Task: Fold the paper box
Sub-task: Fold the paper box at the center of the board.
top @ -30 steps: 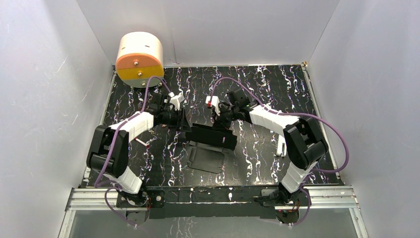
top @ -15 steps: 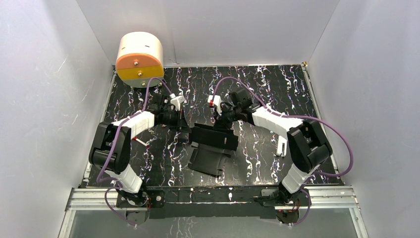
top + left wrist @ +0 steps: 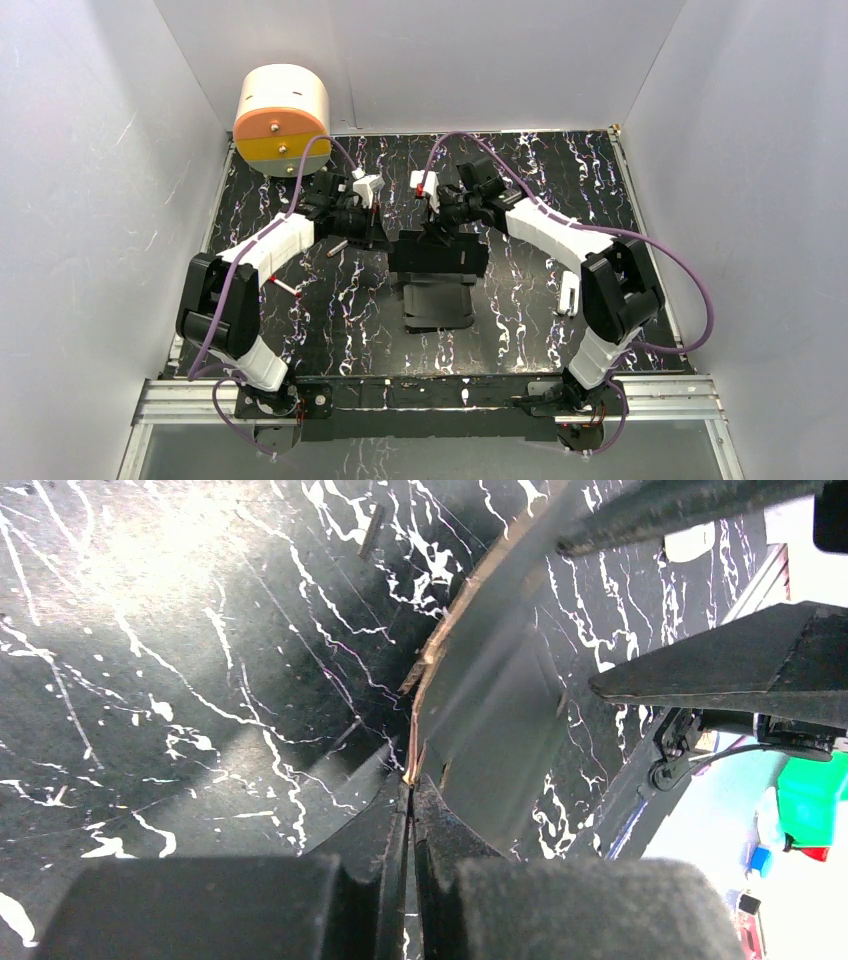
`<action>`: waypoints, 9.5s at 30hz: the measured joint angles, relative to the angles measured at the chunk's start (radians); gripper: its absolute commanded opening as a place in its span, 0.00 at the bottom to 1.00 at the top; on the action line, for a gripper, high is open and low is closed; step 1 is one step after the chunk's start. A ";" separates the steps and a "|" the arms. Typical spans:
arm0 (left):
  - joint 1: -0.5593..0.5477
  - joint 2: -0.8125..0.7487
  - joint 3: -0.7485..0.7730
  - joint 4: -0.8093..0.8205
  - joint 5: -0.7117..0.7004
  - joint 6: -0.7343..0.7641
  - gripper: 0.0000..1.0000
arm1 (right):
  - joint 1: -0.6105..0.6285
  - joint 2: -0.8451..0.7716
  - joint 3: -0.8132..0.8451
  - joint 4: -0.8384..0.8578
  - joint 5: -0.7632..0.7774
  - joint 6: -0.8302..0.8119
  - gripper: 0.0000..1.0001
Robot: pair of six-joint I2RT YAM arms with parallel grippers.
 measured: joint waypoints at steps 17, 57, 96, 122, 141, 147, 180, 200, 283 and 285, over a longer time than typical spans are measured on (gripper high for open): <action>-0.027 -0.042 0.026 -0.098 -0.040 0.053 0.00 | 0.002 0.160 0.195 -0.163 -0.121 -0.267 0.60; -0.067 -0.097 -0.013 -0.100 -0.129 0.062 0.00 | 0.014 0.254 0.305 -0.343 -0.233 -0.377 0.00; -0.094 -0.112 -0.256 0.605 -0.203 -0.091 0.00 | 0.130 0.116 0.227 -0.441 0.156 -0.765 0.11; 0.103 -0.002 -0.465 0.954 0.135 -0.120 0.58 | 0.256 0.173 0.289 -0.465 0.416 -0.818 0.15; 0.103 0.189 -0.337 0.942 0.270 -0.047 0.39 | 0.290 0.177 0.297 -0.472 0.467 -0.840 0.15; 0.095 0.209 -0.323 0.941 0.318 -0.044 0.26 | 0.294 0.188 0.297 -0.472 0.478 -0.840 0.15; 0.044 0.081 -0.448 1.067 0.231 0.033 0.00 | 0.265 0.002 0.178 -0.378 0.552 -0.485 0.54; 0.035 0.048 -0.475 1.104 0.190 0.033 0.00 | 0.092 -0.057 -0.049 -0.189 0.286 -0.216 0.47; -0.034 -0.053 -0.688 1.543 -0.191 -0.045 0.00 | 0.050 -0.069 -0.031 -0.114 0.309 -0.049 0.54; -0.034 -0.053 -0.688 1.543 -0.190 -0.045 0.00 | 0.049 -0.068 -0.031 -0.113 0.292 -0.045 0.52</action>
